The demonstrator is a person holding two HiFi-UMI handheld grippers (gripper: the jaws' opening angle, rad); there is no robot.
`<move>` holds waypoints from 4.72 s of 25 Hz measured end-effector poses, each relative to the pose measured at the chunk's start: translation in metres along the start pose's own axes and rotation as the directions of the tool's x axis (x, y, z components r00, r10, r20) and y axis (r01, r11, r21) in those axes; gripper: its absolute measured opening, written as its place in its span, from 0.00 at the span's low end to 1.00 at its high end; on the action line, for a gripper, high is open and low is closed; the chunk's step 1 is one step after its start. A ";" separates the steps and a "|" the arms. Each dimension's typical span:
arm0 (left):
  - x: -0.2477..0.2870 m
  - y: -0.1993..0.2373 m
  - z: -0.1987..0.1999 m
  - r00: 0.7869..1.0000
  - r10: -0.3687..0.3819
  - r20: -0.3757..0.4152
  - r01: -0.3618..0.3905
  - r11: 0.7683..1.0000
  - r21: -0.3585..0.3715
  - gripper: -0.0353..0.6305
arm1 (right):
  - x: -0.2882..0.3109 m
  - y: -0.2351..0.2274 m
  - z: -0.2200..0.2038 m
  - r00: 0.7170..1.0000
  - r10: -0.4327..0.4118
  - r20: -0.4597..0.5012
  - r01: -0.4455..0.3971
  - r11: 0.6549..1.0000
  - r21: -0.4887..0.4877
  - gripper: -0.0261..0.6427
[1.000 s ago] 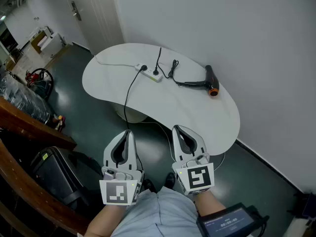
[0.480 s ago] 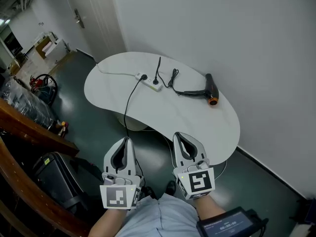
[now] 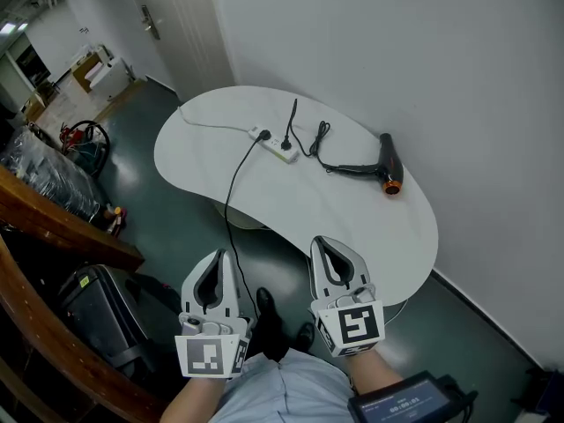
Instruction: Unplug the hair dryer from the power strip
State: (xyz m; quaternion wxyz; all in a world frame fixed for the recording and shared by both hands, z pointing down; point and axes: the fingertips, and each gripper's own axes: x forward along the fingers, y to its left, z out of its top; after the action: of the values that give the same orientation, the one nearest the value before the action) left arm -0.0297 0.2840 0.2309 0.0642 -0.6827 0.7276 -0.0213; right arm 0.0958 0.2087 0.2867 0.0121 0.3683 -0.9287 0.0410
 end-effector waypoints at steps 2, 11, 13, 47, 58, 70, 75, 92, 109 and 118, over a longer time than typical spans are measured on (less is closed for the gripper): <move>0.009 0.005 -0.007 1.000 0.003 -0.009 -0.003 1.000 -0.005 0.05 | 0.010 -0.004 -0.006 1.000 -0.002 -0.011 0.002 1.000 0.007 0.03; 0.072 0.040 -0.025 0.999 -0.033 -0.020 0.032 0.999 -0.029 0.05 | 0.073 -0.029 -0.012 0.998 -0.054 -0.035 0.055 0.998 0.018 0.03; 0.088 0.050 -0.026 0.999 -0.043 -0.013 0.042 0.998 -0.035 0.05 | 0.090 -0.035 -0.010 0.997 -0.068 -0.035 0.069 0.997 0.017 0.03; 0.219 0.099 -0.046 0.969 -0.245 0.008 0.245 0.964 -0.101 0.05 | 0.193 -0.072 0.014 0.967 -0.256 -0.019 0.255 0.966 -0.033 0.03; 0.271 0.081 -0.055 0.969 -0.239 -0.053 0.229 0.962 -0.149 0.05 | 0.226 -0.105 0.007 0.975 -0.219 -0.035 0.219 0.976 -0.014 0.03; 0.326 0.058 -0.047 0.968 -0.249 -0.034 0.247 0.968 -0.041 0.05 | 0.259 -0.142 0.013 0.988 -0.154 -0.018 0.154 0.988 0.028 0.03; 0.334 0.053 -0.056 0.969 -0.235 -0.078 0.231 0.971 -0.064 0.05 | 0.267 -0.153 0.003 0.989 -0.142 -0.038 0.144 0.989 0.045 0.03; 0.363 0.079 -0.092 0.958 -0.264 -0.111 0.253 0.962 -0.108 0.05 | 0.304 -0.158 -0.032 0.979 -0.165 -0.118 0.170 0.985 0.030 0.03; 0.378 0.078 -0.161 0.926 -0.300 -0.229 0.255 0.945 -0.204 0.05 | 0.325 -0.152 -0.116 0.955 -0.179 -0.236 0.205 0.974 0.091 0.03; 0.372 0.082 -0.183 0.915 -0.303 -0.268 0.245 0.943 -0.226 0.05 | 0.330 -0.128 -0.131 0.967 -0.154 -0.204 0.176 0.979 0.099 0.03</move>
State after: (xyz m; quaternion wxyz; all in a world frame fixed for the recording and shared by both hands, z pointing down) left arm -0.1554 -0.0913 0.3790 -0.1150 -0.7700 0.6242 -0.0645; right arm -0.0576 -0.0983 0.4431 0.0854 0.4386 -0.8851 0.1297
